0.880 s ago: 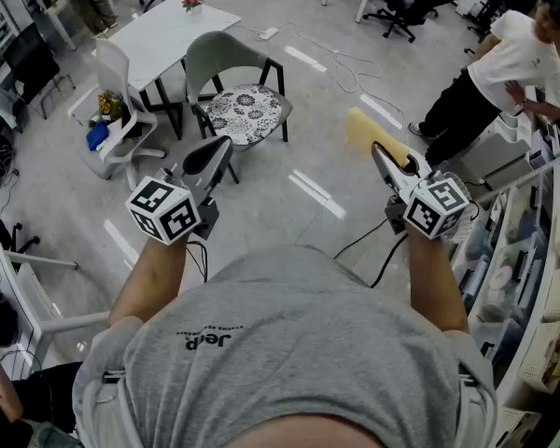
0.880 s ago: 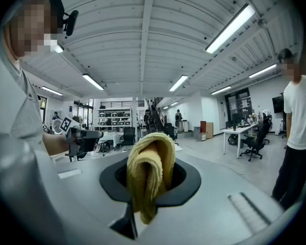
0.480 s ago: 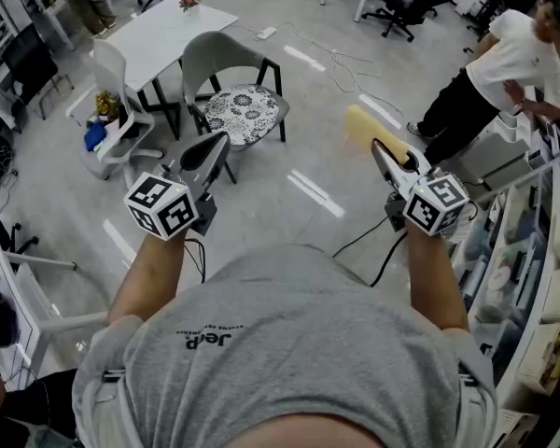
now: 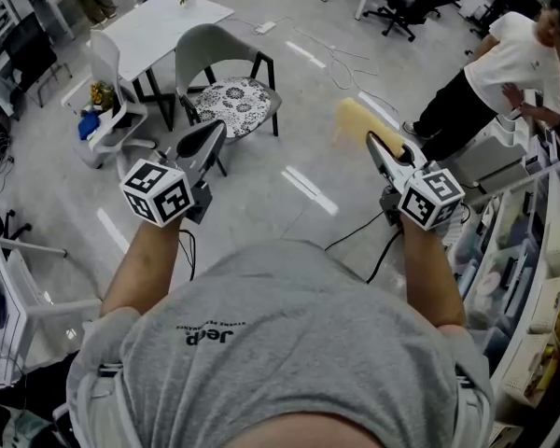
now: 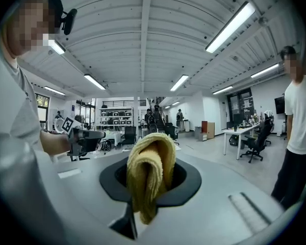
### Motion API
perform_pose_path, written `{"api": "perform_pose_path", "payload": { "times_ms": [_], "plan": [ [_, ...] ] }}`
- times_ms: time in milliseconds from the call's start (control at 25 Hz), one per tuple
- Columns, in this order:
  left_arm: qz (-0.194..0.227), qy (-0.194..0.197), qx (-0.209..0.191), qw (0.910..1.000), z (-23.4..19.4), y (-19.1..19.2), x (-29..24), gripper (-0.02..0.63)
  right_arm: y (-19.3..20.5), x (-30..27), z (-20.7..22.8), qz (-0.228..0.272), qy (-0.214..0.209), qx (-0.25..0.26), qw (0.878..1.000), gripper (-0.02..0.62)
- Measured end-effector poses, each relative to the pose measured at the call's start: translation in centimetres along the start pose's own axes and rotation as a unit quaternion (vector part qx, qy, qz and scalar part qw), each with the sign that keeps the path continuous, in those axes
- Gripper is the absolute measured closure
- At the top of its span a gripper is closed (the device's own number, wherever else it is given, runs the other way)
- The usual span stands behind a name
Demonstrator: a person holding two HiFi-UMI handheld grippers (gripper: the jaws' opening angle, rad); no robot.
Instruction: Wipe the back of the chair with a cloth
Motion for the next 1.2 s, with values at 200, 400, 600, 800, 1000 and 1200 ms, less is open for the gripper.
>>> {"api": "perform_pose_path", "payload": {
  "times_ms": [200,400,600,800,1000,1200],
  "plan": [
    [0.0,-0.001,0.005,1.0,2.7,1.1,-1.9,0.575,0.5,2.1,1.9,-0.005,-0.018,0.005,1.0,0.543],
    [-0.014,-0.008,0.003,0.9999,3.9,1.6,-3.0,0.575,0.8,2.7,3.6,0.001,-0.027,0.012,1.0,0.543],
    [-0.012,-0.009,0.007,0.9999,2.4,0.9,-4.4,0.575,0.9,1.8,5.1,0.005,-0.024,0.004,1.0,0.544],
    [-0.011,0.013,0.007,0.9998,-1.4,0.7,-7.2,0.575,1.0,-1.8,6.7,-0.007,-0.008,-0.002,1.0,0.543],
    [-0.006,0.057,0.021,0.9981,-9.1,0.1,-12.6,0.575,-0.4,-7.6,8.4,-0.011,0.032,0.0,0.999,0.543],
    [-0.014,0.11,0.021,0.9936,-18.1,-2.8,-19.4,0.575,-3.6,-16.0,10.9,-0.01,0.065,0.0,0.998,0.543]
  ]
}}
Point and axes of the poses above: the fingertips, and each gripper's own axes: x backward along the fingers, z to its right, y out of its underside, the point moved 10 cm from there along x, backward along the fingers, and after that the axes turned 5 degrees about -z, right-handed, at the moved point
